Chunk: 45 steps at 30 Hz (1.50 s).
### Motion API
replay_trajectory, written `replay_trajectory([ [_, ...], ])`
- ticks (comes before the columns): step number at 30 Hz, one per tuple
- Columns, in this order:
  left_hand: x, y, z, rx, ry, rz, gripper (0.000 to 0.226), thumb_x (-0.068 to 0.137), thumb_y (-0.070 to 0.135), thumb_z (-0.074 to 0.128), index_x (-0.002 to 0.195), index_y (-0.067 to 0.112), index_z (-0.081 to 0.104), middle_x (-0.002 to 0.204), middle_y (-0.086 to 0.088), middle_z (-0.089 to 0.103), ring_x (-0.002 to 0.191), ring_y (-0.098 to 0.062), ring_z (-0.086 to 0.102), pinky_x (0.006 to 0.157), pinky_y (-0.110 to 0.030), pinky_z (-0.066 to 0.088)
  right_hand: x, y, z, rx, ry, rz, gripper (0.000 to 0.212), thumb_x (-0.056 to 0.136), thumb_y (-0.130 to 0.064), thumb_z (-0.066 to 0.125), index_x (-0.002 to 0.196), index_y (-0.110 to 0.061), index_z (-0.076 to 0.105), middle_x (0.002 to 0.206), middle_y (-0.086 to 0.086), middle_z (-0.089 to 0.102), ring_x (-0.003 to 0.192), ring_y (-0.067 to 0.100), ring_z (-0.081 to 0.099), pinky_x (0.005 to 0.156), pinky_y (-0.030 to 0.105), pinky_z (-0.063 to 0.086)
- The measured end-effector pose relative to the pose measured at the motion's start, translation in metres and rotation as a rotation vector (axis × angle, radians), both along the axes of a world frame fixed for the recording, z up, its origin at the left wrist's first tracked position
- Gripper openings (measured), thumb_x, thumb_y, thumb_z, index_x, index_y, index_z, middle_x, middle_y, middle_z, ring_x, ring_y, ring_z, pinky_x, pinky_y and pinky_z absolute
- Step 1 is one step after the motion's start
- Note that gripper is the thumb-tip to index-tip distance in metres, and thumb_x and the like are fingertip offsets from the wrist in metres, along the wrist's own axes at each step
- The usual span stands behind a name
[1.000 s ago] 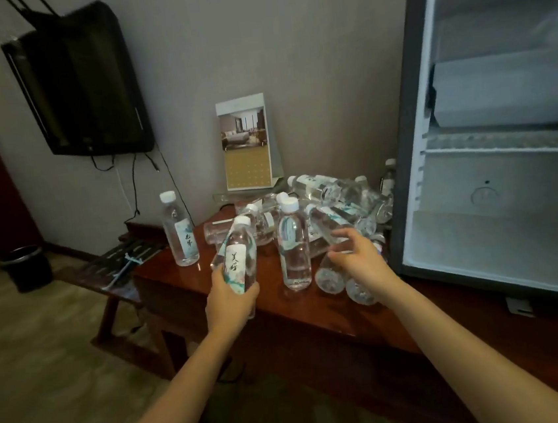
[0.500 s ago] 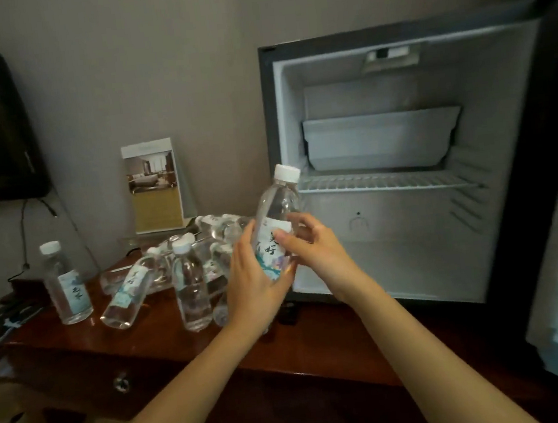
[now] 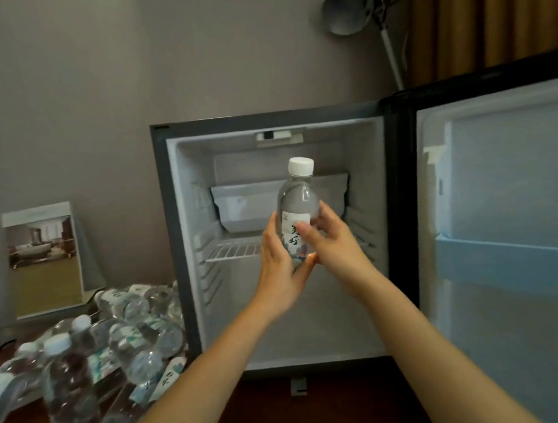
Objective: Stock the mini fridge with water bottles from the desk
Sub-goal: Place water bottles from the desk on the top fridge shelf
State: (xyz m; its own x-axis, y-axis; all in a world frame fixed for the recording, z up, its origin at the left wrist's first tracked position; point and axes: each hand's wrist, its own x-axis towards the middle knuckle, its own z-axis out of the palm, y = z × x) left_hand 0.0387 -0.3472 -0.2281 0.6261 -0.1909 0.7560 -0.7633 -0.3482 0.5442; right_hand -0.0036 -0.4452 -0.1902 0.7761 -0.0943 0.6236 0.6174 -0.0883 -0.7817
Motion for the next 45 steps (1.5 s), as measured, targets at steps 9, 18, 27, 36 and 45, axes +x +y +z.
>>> replay_trajectory([
  [9, 0.082, -0.057, 0.033, -0.127, 0.055, -0.190, 0.069, 0.079, 0.012, 0.066, 0.126, 0.038, 0.025, 0.118, 0.007, 0.054, 0.102, -0.002, 0.059, 0.089, -0.033, 0.054, 0.073, -0.026, 0.033, -0.034, 0.085, -0.349, 0.050, 0.096, -0.016, 0.048, 0.143, -0.026, 0.034, 0.131, 0.003, 0.055, 0.119, 0.021, 0.054, 0.100, 0.040, 0.047],
  [18, 0.116, -0.071, 0.030, -0.155, 0.203, -0.244, 0.099, 0.057, 0.032, 0.075, 0.141, 0.022, 0.023, 0.127, -0.003, 0.052, 0.105, -0.019, 0.060, 0.086, -0.040, 0.052, 0.110, -0.049, 0.002, 0.012, 0.252, -0.498, 0.040, 0.095, -0.015, 0.050, 0.134, -0.014, 0.048, 0.124, 0.010, 0.061, 0.112, 0.024, 0.060, 0.099, 0.043, 0.047],
  [27, 0.129, -0.056, 0.032, 0.054, 0.273, -0.315, 0.082, 0.086, 0.002, 0.061, 0.149, 0.020, 0.012, 0.128, 0.000, 0.049, 0.119, -0.016, 0.051, 0.102, -0.030, 0.041, 0.122, -0.062, -0.006, 0.124, 0.221, -0.615, 0.017, 0.095, -0.014, 0.050, 0.103, -0.011, 0.064, 0.108, 0.013, 0.068, 0.097, 0.024, 0.063, 0.087, 0.036, 0.051],
  [36, 0.139, -0.079, 0.040, 0.283, 0.260, -0.191, 0.040, 0.094, 0.010, 0.044, 0.134, 0.011, 0.038, 0.133, -0.013, 0.051, 0.122, -0.028, 0.049, 0.096, -0.032, 0.040, 0.123, -0.061, -0.011, 0.049, 0.235, -0.734, 0.028, 0.091, -0.009, 0.051, 0.116, -0.012, 0.064, 0.114, 0.012, 0.066, 0.106, 0.028, 0.061, 0.086, 0.031, 0.048],
  [45, 0.136, -0.097, 0.044, 0.404, 0.236, -0.159, 0.033, 0.093, 0.013, 0.046, 0.124, 0.003, 0.050, 0.127, -0.019, 0.055, 0.118, -0.032, 0.053, 0.094, -0.035, 0.043, 0.130, -0.065, -0.008, -0.145, 0.317, -0.819, 0.034, 0.091, -0.010, 0.052, 0.125, -0.005, 0.056, 0.126, 0.016, 0.059, 0.117, 0.028, 0.055, 0.091, 0.026, 0.042],
])
